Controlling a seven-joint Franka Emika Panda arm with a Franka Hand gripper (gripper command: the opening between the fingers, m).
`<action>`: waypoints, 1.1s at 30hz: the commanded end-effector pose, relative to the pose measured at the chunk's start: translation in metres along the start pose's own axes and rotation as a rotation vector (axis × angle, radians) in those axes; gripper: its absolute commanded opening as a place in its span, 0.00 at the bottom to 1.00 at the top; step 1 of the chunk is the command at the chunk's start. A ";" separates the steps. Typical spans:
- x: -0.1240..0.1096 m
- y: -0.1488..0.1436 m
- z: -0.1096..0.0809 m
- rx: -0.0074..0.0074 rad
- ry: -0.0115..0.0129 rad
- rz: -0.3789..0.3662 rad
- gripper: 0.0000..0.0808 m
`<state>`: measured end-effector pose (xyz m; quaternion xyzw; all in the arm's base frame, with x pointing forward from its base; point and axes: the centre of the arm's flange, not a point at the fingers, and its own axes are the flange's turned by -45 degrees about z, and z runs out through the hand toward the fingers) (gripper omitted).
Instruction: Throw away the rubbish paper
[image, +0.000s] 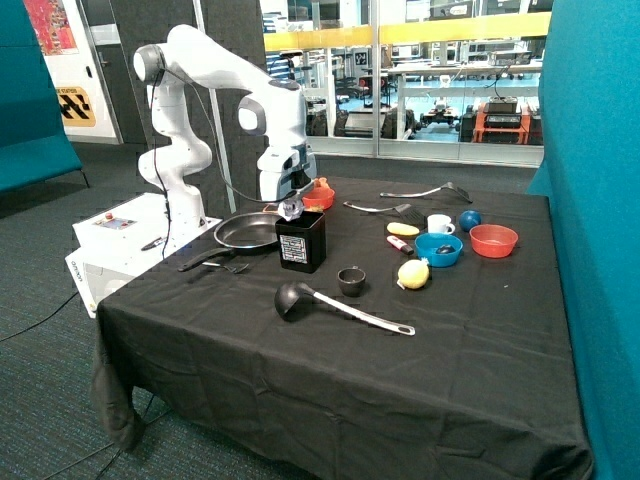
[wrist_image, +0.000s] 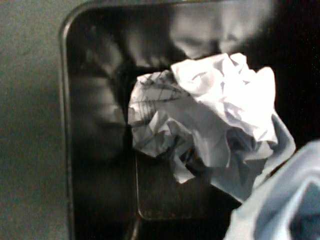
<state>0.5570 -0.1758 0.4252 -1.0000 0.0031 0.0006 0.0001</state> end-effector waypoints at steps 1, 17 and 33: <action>0.002 0.005 0.002 -0.0002 0.0012 -0.002 0.89; 0.010 -0.002 0.008 -0.0003 0.0012 -0.017 0.95; 0.009 -0.005 0.012 -0.0003 0.0012 -0.018 0.97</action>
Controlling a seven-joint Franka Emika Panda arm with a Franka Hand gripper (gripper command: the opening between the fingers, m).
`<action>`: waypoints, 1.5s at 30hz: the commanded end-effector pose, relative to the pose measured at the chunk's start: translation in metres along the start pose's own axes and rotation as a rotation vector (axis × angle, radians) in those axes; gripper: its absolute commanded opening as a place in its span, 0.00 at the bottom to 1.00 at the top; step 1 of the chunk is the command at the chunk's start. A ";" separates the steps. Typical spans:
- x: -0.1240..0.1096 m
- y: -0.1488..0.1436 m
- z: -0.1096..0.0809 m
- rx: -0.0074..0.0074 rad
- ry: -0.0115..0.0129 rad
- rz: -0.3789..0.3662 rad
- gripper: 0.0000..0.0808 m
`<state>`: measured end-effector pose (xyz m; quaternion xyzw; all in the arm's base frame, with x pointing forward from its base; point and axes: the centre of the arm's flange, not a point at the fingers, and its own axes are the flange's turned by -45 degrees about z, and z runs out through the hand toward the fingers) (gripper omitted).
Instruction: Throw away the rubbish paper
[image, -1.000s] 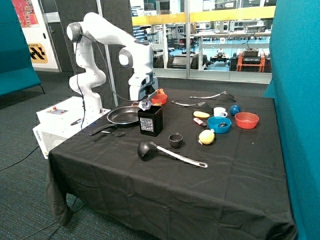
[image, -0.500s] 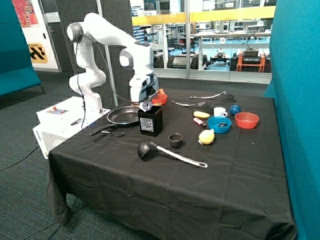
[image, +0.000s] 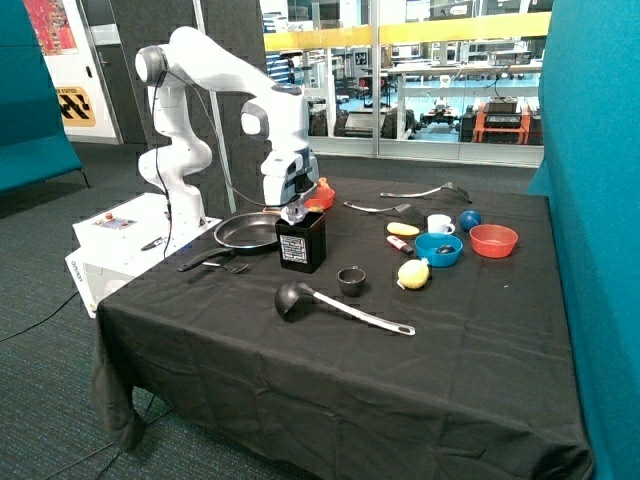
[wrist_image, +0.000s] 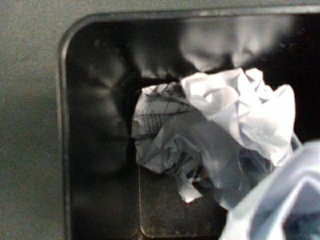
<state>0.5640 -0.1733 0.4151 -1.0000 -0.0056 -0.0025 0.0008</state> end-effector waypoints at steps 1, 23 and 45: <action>0.002 -0.002 0.002 -0.0016 -0.0049 -0.001 0.97; 0.004 -0.006 0.000 -0.0015 -0.0049 -0.018 0.94; 0.006 -0.028 -0.034 -0.0013 -0.0050 -0.093 0.88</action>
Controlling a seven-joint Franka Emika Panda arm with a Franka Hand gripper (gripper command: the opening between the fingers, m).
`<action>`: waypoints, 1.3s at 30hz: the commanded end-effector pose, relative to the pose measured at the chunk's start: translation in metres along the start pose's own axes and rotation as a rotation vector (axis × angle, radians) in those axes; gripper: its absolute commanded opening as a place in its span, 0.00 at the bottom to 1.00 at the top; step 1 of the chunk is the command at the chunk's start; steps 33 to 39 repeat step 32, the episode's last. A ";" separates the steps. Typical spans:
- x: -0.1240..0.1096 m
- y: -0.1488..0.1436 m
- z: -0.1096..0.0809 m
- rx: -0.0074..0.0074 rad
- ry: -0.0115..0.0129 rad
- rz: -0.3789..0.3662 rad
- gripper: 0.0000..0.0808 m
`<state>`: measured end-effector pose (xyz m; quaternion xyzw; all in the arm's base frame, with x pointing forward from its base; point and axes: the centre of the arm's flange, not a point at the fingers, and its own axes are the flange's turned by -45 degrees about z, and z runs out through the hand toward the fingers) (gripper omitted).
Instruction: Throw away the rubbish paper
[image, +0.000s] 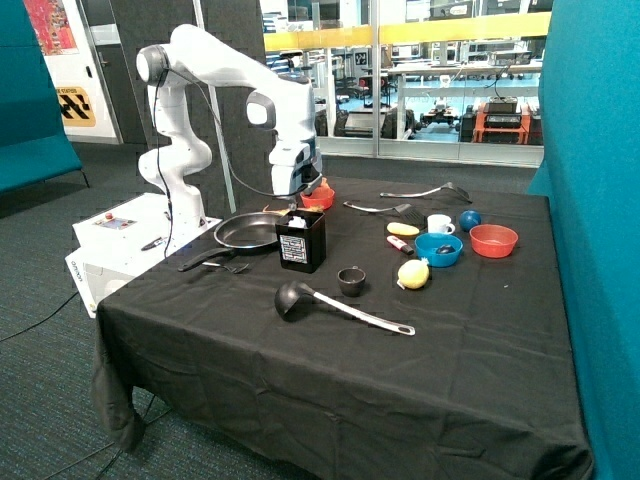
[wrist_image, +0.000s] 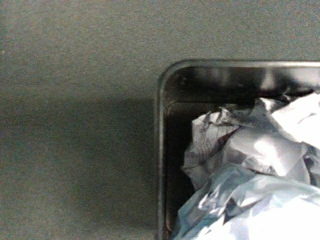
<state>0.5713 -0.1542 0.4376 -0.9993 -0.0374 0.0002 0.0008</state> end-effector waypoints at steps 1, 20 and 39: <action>-0.001 -0.010 -0.012 -0.0017 0.0004 -0.031 0.88; -0.013 -0.003 -0.013 -0.0017 0.0004 -0.026 0.87; -0.006 -0.009 -0.011 -0.0017 0.0004 -0.047 0.87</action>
